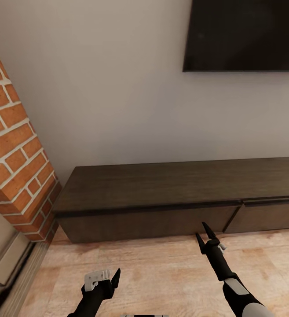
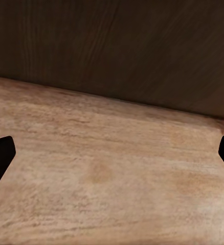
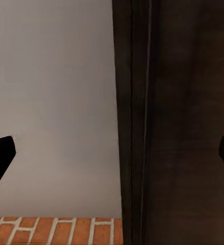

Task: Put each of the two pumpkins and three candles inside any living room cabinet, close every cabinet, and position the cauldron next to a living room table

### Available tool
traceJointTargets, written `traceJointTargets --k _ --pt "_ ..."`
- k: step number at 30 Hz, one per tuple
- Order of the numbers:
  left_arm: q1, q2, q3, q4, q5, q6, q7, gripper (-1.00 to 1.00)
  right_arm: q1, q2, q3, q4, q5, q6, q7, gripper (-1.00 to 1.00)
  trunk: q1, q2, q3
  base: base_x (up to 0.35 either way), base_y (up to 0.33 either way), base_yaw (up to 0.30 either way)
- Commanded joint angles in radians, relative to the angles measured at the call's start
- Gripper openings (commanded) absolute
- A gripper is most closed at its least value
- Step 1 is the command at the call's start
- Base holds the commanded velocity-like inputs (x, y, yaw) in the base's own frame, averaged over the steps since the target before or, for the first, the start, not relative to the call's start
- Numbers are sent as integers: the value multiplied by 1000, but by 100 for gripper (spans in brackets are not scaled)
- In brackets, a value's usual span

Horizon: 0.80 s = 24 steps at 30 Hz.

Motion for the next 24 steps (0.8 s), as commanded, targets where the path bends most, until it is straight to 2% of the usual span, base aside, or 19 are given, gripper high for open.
traceJointTargets --k 1,12,24 --pt "0 1 -2 -2 9 3 8 100 0 0 3 1 -9 10 6 100 0 0 -1 46 0 0" --pt "0 1 -2 2 9 4 10 100 0 0 6 1 -9 10 16 100 0 0 -1 232 0 0" --pt "0 1 -2 2 9 3 11 100 0 0 8 0 -9 10 39 100 0 0 -1 54 11 0"
